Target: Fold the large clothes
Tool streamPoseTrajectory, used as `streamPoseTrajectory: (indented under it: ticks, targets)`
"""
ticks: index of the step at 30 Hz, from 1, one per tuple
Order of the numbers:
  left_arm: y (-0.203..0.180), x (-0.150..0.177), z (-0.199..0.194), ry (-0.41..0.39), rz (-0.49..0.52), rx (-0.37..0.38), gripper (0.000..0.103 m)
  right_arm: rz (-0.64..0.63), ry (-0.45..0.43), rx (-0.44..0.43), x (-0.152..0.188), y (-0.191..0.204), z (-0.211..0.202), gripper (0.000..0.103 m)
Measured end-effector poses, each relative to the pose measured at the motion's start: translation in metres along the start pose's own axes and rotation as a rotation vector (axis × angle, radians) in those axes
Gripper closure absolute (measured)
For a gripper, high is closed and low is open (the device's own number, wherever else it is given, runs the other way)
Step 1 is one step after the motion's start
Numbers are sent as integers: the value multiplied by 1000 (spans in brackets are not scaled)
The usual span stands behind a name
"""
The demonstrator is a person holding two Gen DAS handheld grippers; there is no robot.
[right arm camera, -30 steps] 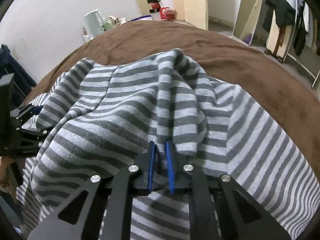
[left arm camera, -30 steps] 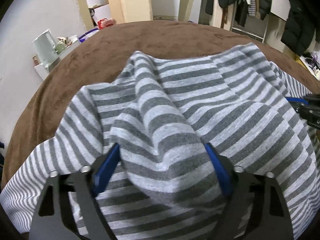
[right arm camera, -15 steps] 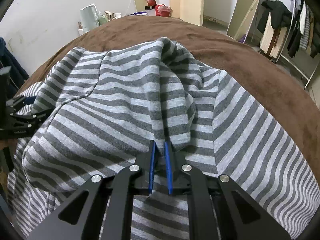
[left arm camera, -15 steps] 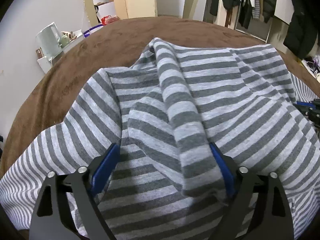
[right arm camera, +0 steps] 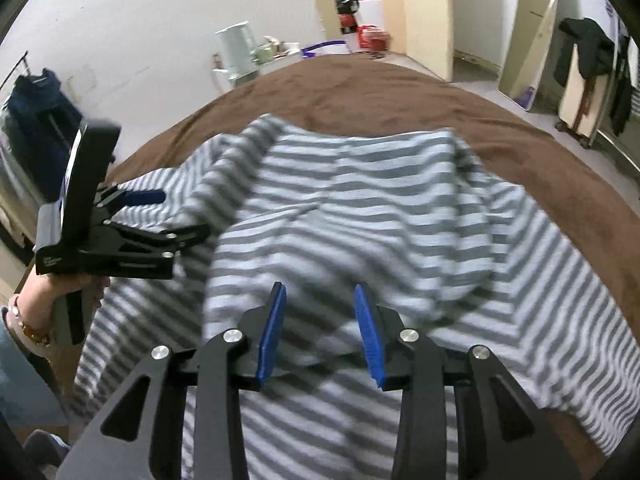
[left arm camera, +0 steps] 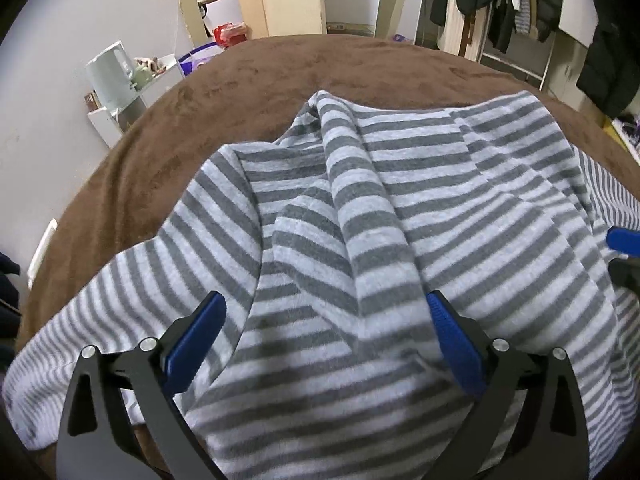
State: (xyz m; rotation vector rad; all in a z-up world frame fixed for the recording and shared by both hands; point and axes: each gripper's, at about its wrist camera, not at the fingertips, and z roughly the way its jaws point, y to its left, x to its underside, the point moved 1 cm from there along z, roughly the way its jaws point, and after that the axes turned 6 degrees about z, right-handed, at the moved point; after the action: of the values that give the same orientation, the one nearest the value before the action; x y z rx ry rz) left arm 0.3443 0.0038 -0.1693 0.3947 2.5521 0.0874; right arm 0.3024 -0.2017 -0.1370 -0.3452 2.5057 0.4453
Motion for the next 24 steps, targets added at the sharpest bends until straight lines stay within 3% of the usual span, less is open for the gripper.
streamPoseTrajectory:
  ticks: [5, 14, 21, 22, 24]
  targets:
    - [-3, 10, -18, -8, 15, -28, 6, -8, 32, 31, 13, 21, 18, 66]
    - [-2, 28, -34, -9, -6, 2, 6, 17, 67, 97, 56, 13, 26, 66]
    - [-1, 35, -35, -1, -25, 17, 6, 98, 39, 60, 57, 2, 19, 65]
    - [-2, 34, -37, -3, -25, 22, 6, 110, 25, 49, 55, 2, 14, 64]
    - [-5, 29, -42, -15, -22, 33, 6, 119, -3, 48, 53, 1, 2, 50]
